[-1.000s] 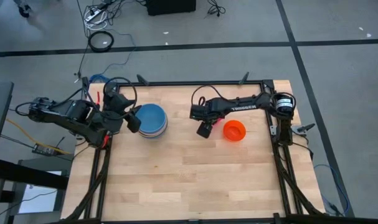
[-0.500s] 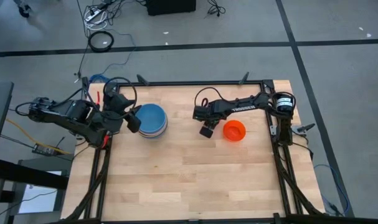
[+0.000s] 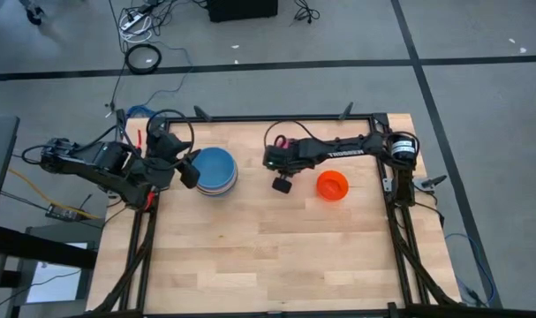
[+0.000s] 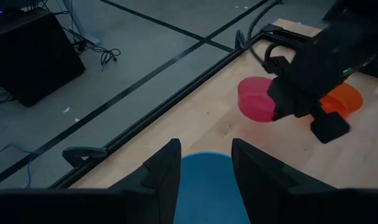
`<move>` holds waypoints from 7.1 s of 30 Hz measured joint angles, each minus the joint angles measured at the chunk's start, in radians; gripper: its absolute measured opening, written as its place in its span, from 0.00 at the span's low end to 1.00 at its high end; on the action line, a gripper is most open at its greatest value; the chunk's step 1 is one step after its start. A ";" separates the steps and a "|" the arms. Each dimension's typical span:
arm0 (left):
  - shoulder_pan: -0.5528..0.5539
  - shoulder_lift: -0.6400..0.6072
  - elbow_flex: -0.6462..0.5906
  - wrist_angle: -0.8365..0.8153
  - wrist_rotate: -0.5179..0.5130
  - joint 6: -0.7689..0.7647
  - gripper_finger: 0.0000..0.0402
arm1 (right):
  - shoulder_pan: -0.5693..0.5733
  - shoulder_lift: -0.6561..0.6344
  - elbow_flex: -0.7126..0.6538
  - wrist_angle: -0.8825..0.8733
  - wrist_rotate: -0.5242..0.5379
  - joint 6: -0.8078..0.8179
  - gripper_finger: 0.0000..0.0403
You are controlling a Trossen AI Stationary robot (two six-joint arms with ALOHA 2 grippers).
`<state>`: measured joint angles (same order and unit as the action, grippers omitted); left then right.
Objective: Nest bowls inside each other
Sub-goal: Stack the red bowl on top of the blue bowl, then stack the orange bowl on top of the red bowl
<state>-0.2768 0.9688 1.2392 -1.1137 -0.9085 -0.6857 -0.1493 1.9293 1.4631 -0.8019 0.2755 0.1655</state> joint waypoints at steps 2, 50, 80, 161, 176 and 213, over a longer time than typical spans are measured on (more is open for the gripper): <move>0.000 0.000 0.000 0.000 0.000 0.000 0.38 | 0.017 0.000 0.061 0.002 0.009 -0.024 0.00; 0.000 -0.002 0.000 0.264 -0.101 0.204 0.38 | 0.081 0.000 0.267 0.689 -0.279 -0.167 0.00; 0.000 -0.002 0.000 0.284 -0.085 0.216 0.38 | 0.082 0.163 0.257 0.764 -0.372 -0.139 0.07; -0.027 0.105 0.000 0.038 0.119 -0.023 0.38 | 0.236 -0.509 -0.725 0.175 -0.122 0.380 0.01; -0.027 0.105 0.000 0.038 0.111 -0.022 0.38 | 0.157 -0.508 -0.421 0.491 -0.100 0.073 0.00; -0.026 0.104 0.000 0.065 0.088 0.004 0.38 | 0.064 0.289 0.514 0.457 -0.390 -0.154 0.00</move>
<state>-0.3031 1.0729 1.2387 -1.0487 -0.8204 -0.6819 -0.0849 2.2187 1.9775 -0.3453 -0.1147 0.0113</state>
